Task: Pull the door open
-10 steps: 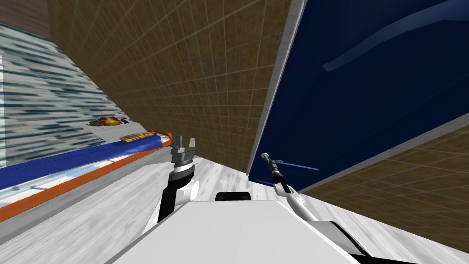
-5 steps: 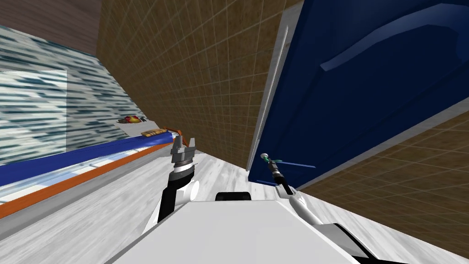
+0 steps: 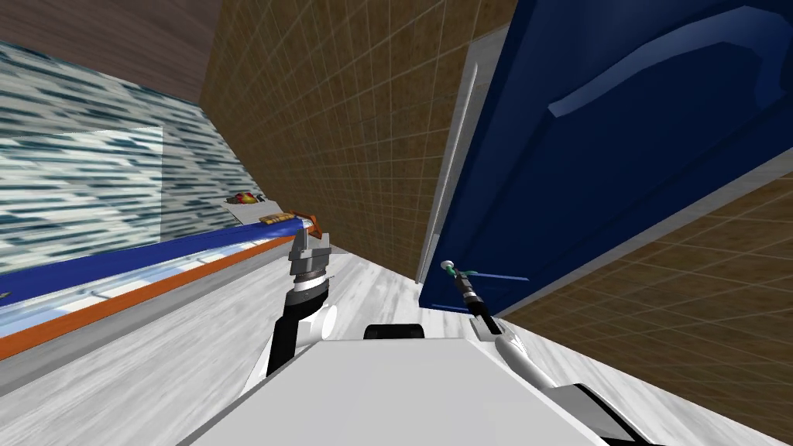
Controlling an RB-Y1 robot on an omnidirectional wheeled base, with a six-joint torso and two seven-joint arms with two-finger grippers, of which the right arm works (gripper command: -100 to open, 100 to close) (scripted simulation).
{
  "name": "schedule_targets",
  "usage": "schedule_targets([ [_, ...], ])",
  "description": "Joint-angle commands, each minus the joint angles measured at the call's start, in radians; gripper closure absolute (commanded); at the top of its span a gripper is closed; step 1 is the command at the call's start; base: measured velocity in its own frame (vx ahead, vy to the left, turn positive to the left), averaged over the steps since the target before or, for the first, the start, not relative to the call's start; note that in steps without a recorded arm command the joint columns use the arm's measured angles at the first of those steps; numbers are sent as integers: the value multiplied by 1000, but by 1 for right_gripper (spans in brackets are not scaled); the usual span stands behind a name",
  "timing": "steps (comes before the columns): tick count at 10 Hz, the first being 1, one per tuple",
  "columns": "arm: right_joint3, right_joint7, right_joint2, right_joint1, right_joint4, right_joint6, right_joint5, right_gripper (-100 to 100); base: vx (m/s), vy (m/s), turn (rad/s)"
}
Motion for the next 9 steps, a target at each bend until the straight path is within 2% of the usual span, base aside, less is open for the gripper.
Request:
schedule_targets([
  [1,26,-25,-19,25,-16,-26,8,100,-235,-79,139],
  [3,48,-47,-37,42,-25,-48,14,100,-238,-100,103],
  [4,43,-40,-28,30,-10,-41,13,100,-110,-41,34],
  [5,61,-60,-45,55,-14,-73,16,100,-168,-67,193],
  [6,64,-64,-50,61,-15,-81,17,100,-232,-108,182],
  [9,85,-93,-82,98,-22,-132,20,100,-194,-57,137],
])
